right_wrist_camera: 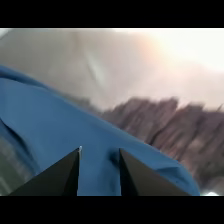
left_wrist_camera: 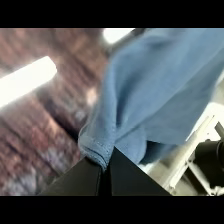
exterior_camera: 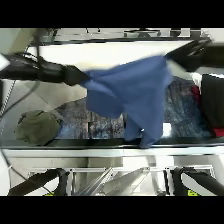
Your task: Fold the shirts.
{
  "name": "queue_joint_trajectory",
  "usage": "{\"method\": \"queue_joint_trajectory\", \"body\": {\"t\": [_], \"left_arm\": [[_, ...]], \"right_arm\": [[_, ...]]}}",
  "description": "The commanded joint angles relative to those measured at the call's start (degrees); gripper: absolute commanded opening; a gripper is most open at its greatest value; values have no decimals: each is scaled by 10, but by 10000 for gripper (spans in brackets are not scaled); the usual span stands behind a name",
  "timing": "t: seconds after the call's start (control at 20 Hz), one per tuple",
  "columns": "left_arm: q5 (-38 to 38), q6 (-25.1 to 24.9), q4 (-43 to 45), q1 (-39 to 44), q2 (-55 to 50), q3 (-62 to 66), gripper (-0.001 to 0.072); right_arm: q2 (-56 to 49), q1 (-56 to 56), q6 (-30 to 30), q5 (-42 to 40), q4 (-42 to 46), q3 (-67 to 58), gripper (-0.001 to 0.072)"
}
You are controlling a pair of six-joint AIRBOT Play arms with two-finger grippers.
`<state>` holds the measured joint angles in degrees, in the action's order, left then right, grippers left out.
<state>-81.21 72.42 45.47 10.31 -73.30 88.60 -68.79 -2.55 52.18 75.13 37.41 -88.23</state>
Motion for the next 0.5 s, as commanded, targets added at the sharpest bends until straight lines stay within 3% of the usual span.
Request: {"method": "queue_joint_trajectory", "body": {"t": [0.0, 0.2, 0.25, 0.3, 0.45], "left_arm": [[9, -30, -2, 1, -78, -96, 34], [-13, -54, 0, -40, -173, -128, 46], [-23, -54, 0, -59, -195, -127, 267], [-29, -54, 0, -79, -212, -127, 341], [-30, -70, 0, -139, -249, -126, 341]], "right_arm": [[-103, 39, 6, -8, -4, 60, 300], [-160, 14, 51, 35, 0, 65, 290], [-154, -4, 63, 55, 2, 65, 231], [-144, -26, 75, 78, 6, 66, 216], [-77, -85, 140, 100, 63, 112, 221]]}}
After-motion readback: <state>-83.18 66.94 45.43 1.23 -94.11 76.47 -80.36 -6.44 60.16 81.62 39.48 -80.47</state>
